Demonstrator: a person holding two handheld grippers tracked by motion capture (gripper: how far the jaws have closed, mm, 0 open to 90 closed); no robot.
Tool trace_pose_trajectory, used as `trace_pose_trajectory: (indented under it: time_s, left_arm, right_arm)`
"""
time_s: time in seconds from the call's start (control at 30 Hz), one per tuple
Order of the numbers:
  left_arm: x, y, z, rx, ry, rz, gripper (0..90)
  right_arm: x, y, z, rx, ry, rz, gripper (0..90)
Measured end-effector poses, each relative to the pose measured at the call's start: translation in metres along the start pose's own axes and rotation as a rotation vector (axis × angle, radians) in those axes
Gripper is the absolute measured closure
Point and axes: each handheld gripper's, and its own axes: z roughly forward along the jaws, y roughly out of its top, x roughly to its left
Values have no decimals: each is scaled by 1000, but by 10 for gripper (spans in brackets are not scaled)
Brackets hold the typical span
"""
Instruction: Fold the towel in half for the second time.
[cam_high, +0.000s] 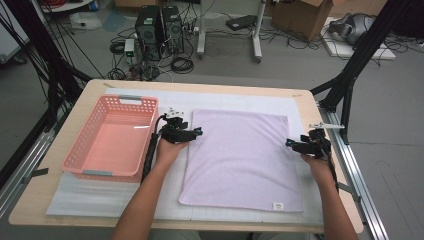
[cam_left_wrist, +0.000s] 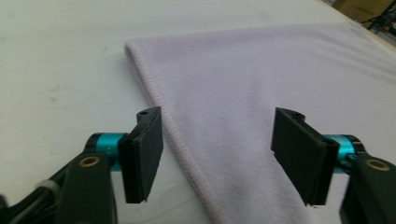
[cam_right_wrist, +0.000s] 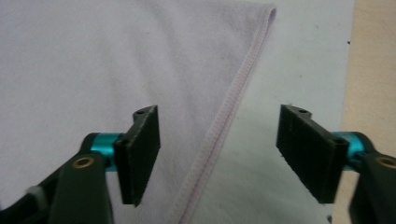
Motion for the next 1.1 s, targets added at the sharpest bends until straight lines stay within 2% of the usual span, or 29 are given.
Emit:
trace_pose_trajectory:
  time_s: [0.07,0.1,0.13,0.2,0.27,0.3,0.33,0.37,0.4,0.43,0.47,0.53,0.6,0.7,0.77,0.83,0.9,0.97,1.1]
  left_arm:
    - [4,-1,4,24,25,-38,361]
    - [4,0,6,49,19,-36,360]
    - [2,1,9,74,26,-17,366]
    - [-5,3,14,92,54,27,378]
    - [-12,4,18,98,89,79,394]
    - [-16,4,19,107,125,115,429]
    - [-18,3,20,102,137,127,483]
    - [-18,3,20,104,124,133,528]
    - [-17,3,20,99,78,114,651]
    - [-16,3,20,106,50,96,792]
    - [-15,4,20,105,44,68,837]
    - [-5,4,18,98,2,-46,846]
    - [1,4,14,87,-5,-87,849]
    - [2,10,6,29,-14,-98,851]
    - [2,15,-1,-38,-24,-127,852]
    - [2,19,-6,-91,-36,-133,851]
    - [1,21,-10,-105,-35,-113,851]
    - [1,22,-14,-109,-48,-119,850]
    - [-4,22,-24,-105,-61,-77,847]
  right_arm:
    - [1,1,7,10,-29,-3,374]
    - [0,2,10,23,-38,3,398]
    - [0,1,14,28,-38,7,432]
    - [3,2,18,36,-51,-13,489]
    - [6,3,19,41,-50,-32,584]
    - [8,4,19,47,-44,-46,652]
    - [10,5,20,50,-36,-53,689]
    - [11,6,21,55,-35,-65,748]
    - [12,7,21,59,-25,-63,810]
    - [13,7,21,67,-14,-56,835]
    - [13,9,21,77,-11,-45,848]
    - [10,10,21,86,4,-14,860]
    - [7,10,19,75,-16,2,863]
    - [3,11,16,3,-25,38,865]
    - [4,14,13,-50,-40,38,865]
    - [3,18,8,-106,-30,66,864]
    - [1,20,4,-139,-11,84,863]
    - [2,22,0,-166,5,85,863]
    - [3,22,-9,-180,41,82,861]
